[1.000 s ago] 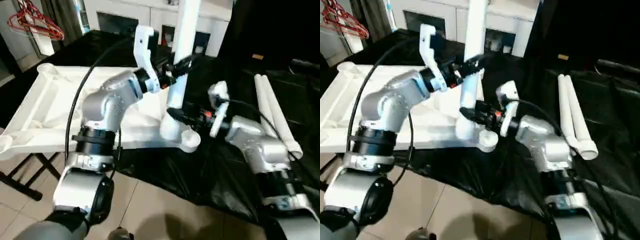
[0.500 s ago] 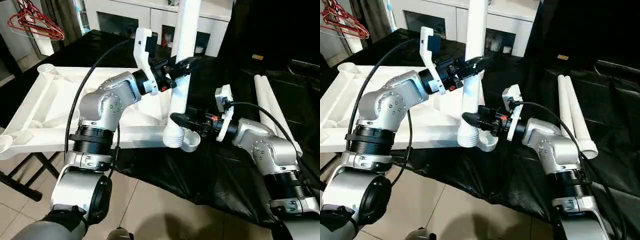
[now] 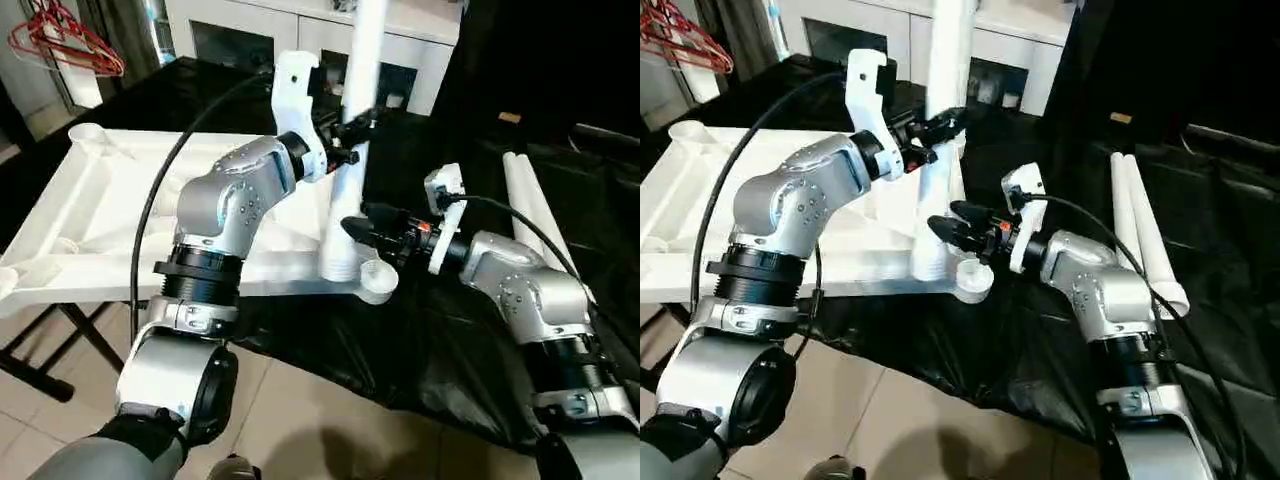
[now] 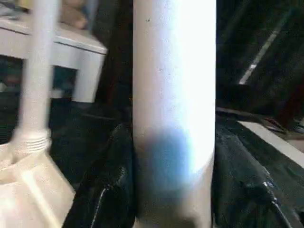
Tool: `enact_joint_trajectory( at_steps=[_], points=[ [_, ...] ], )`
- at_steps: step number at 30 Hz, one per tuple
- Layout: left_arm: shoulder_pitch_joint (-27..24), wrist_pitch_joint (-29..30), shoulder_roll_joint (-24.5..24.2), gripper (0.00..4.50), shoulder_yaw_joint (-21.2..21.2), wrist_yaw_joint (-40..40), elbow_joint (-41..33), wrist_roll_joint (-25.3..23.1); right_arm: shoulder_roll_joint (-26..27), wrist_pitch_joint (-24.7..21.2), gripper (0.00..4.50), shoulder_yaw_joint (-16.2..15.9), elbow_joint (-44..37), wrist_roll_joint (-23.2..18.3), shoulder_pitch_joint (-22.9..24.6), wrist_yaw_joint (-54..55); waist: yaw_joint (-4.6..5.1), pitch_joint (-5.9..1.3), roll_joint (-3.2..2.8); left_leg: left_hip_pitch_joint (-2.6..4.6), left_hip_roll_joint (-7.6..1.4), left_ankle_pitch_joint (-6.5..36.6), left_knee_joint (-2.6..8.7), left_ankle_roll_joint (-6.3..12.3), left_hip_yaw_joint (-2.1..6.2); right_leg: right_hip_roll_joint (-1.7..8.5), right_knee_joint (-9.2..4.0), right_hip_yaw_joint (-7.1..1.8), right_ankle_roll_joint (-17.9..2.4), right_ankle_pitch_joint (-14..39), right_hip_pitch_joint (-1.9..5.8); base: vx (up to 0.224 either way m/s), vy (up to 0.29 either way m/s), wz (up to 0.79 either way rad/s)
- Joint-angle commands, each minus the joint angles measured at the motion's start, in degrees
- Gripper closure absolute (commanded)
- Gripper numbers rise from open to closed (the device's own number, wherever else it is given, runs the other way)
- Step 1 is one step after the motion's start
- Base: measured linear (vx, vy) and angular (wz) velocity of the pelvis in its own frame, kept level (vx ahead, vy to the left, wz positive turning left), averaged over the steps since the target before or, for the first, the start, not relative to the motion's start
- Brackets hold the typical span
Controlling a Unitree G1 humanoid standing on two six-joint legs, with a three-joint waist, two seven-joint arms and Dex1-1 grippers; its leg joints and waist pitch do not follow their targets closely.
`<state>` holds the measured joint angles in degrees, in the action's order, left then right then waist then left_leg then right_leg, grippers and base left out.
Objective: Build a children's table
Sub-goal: Insert table leg to table base
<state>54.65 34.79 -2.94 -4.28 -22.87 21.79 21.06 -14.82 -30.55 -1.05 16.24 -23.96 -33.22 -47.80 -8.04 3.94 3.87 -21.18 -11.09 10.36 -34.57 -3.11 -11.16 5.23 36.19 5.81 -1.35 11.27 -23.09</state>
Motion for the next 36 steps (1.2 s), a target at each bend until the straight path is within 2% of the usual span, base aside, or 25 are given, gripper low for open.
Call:
enact_joint_trajectory(
  at_steps=[1,3,11,15,21,24,32,36],
  points=[
    [1.5,-0.5,0.9,2.71,0.7,1.4,-1.3,-0.8,0.5,0.2,1.49,-0.4,0.4,1.6,-1.2,3.3,0.12,-4.95,0.39,0.63,-2.31,1.0,3.24,2.24,1.14,3.83,-3.28,-3.44,-11.2,0.7,3.68,0.000,0.000,0.00],
    [1.3,-0.2,1.2,2.71,0.9,1.9,-2.0,-0.8,1.1,0.3,1.49,-0.8,0.4,2.2,-1.3,4.5,0.06,-4.90,0.57,0.56,-2.18,1.1,3.24,2.29,1.05,3.86,-3.28,-3.50,-11.5,0.3,3.79,0.000,0.000,0.00],
    [0.9,0.1,1.6,2.71,1.5,1.9,-3.1,-0.8,2.3,-0.6,1.49,-0.9,0.4,2.7,-1.5,6.3,-0.06,-4.84,0.43,0.60,-2.23,2.1,3.33,1.79,1.08,3.92,-3.36,-3.53,-11.5,0.8,3.81,0.000,0.000,0.00],
    [0.8,0.0,1.6,2.72,2.2,1.4,-3.4,-1.3,1.8,-2.7,1.49,-1.3,0.1,1.5,-1.5,4.6,-0.04,-4.84,0.35,0.50,-2.19,2.4,3.37,1.70,1.14,3.93,-3.41,-3.53,-11.3,0.8,3.94,0.000,0.000,0.00],
    [0.4,0.5,2.1,2.72,2.7,0.3,-4.6,-0.7,1.9,-2.6,1.49,-2.0,0.8,1.7,-1.5,4.3,0.02,-4.90,0.26,0.54,-2.20,2.1,3.32,1.68,1.13,3.96,-3.33,-3.53,-11.6,0.0,3.95,0.000,0.000,0.00],
    [0.3,0.6,2.2,2.72,2.8,0.2,-4.8,-0.4,2.5,-3.2,1.83,-1.4,1.3,1.5,-1.7,4.9,0.06,-4.86,0.29,0.54,-2.22,2.2,3.32,1.80,1.12,3.91,-3.32,-3.54,-12.1,-0.3,3.93,0.000,0.000,0.00],
    [0.0,1.1,2.5,2.72,2.2,-0.1,-5.4,0.5,2.2,-1.5,2.50,-1.8,0.8,1.4,-0.9,2.6,0.00,-4.88,0.21,0.54,-2.22,2.6,3.33,1.53,1.15,3.90,-3.36,-3.53,-11.8,-0.1,3.95,0.000,0.000,0.00],
    [-0.1,1.2,2.3,2.72,2.2,-0.2,-5.5,0.4,2.4,-1.1,2.57,-1.5,0.3,0.7,-0.6,1.5,-0.01,-4.88,0.08,0.58,-2.27,2.6,3.34,1.56,1.17,3.96,-3.32,-3.52,-12.1,-0.5,3.94,0.000,0.000,0.00]
  ],
)
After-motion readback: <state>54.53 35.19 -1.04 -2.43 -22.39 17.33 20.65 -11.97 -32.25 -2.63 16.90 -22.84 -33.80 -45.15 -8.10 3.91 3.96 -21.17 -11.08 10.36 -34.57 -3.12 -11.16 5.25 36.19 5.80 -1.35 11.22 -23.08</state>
